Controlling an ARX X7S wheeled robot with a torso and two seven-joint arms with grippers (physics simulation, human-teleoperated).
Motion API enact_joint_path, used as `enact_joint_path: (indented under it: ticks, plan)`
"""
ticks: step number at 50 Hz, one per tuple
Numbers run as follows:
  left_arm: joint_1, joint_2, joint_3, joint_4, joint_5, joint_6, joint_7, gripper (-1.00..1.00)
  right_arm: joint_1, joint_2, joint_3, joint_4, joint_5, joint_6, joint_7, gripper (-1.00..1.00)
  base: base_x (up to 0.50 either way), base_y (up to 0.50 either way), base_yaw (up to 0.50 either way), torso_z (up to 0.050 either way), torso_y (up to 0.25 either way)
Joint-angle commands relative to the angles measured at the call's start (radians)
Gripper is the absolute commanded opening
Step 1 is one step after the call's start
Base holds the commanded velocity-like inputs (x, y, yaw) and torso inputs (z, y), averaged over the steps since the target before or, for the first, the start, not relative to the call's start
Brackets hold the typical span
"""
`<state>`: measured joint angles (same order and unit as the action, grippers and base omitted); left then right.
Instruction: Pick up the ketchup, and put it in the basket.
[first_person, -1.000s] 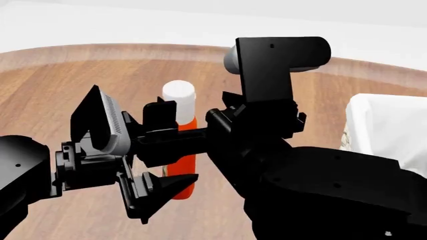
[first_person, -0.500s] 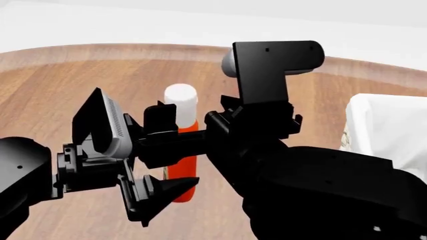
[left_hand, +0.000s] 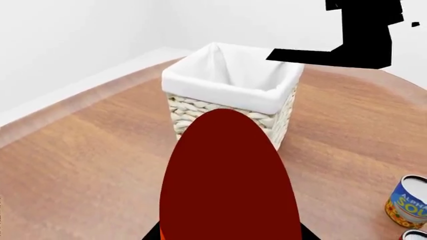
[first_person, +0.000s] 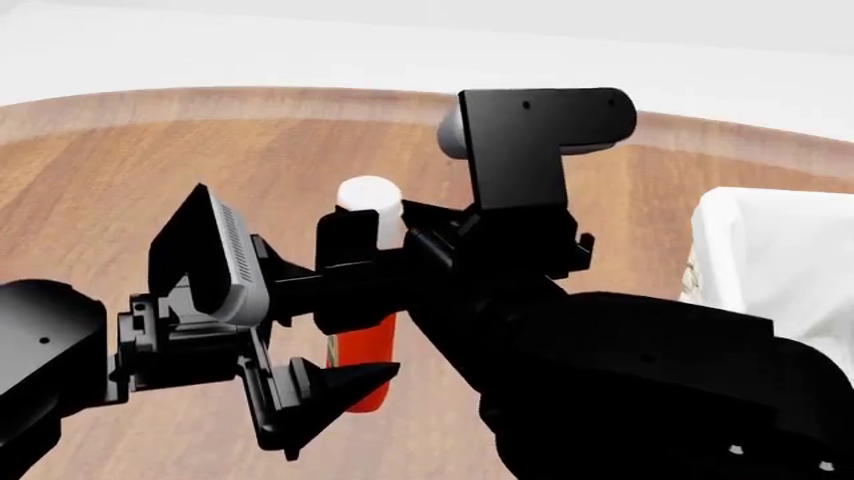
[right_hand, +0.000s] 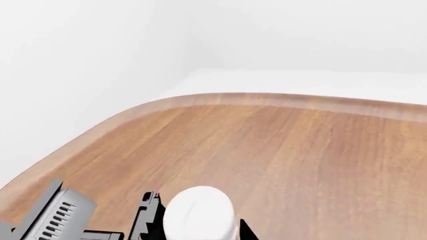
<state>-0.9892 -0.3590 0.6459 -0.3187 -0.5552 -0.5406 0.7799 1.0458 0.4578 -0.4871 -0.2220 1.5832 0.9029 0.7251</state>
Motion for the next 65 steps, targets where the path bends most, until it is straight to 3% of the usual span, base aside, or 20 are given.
enact_joint_path:
  ticks: [1,11,12,49,65]
  plan:
    - [-0.003,0.000,-0.008,0.012,-0.017,-0.005,-0.007,-1.00,-0.004,0.004,0.002,0.003,-0.036,0.003,-0.009,-1.00,0.00,0.00,0.00,0.000,0.000]
    - [0.005,-0.007,0.005,0.024,-0.018,-0.009,0.003,-1.00,-0.003,0.005,-0.001,0.004,-0.043,-0.002,-0.012,-1.00,0.00,0.00,0.00,0.000,0.000]
    - [0.005,-0.006,0.008,0.023,-0.017,-0.009,0.005,1.00,-0.003,0.005,-0.002,0.003,-0.047,-0.003,-0.014,-1.00,0.00,0.00,0.00,0.000,0.000]
    - [0.040,-0.028,0.033,0.030,-0.004,0.013,0.003,1.00,0.045,0.082,0.017,0.090,-0.170,-0.051,-0.118,-1.00,0.00,0.00,0.00,0.000,0.000]
    - [0.070,0.044,-0.036,-0.140,0.056,0.149,-0.163,1.00,0.101,0.154,0.016,0.186,-0.293,-0.086,-0.187,-1.00,0.00,0.00,0.00,0.000,0.001]
